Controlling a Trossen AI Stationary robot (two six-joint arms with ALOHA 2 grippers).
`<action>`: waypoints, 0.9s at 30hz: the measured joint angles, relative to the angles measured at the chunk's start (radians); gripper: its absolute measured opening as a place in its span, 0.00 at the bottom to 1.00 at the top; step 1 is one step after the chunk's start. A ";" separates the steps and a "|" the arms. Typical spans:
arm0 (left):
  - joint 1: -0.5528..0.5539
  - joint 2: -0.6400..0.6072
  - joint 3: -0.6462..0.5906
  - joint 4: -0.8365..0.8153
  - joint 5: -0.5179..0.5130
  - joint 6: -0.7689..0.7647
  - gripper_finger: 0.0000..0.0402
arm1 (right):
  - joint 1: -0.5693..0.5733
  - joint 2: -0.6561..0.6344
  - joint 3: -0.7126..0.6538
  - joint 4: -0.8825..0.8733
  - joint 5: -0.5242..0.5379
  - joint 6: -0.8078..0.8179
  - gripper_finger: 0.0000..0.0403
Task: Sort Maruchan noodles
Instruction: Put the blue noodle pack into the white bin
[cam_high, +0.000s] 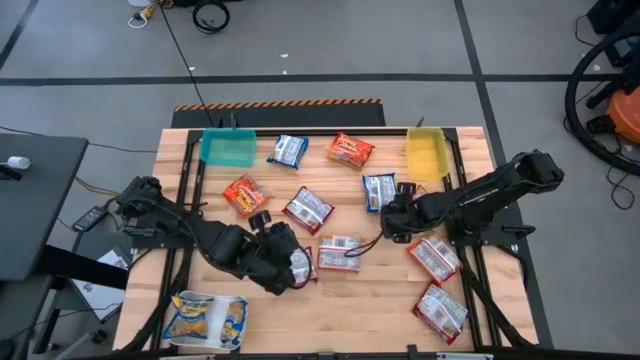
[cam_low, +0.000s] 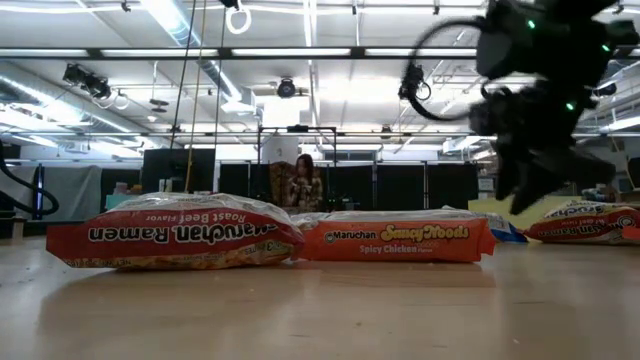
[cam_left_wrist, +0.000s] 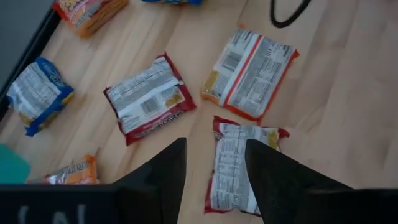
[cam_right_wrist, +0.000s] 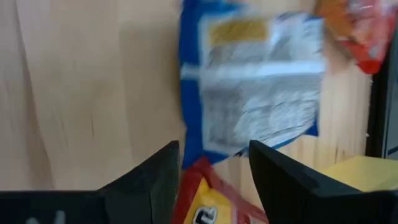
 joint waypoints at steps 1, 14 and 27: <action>0.001 0.000 0.000 -0.010 -0.002 0.000 0.42 | 0.000 0.000 -0.022 0.012 0.001 -0.018 0.50; -0.140 -0.241 0.010 -0.145 -0.191 -0.180 0.42 | -0.124 0.055 -0.142 0.339 -0.027 -0.176 0.49; -0.337 -0.363 0.009 -0.150 -0.369 -0.184 0.42 | -0.180 0.132 -0.035 0.407 -0.144 0.002 0.03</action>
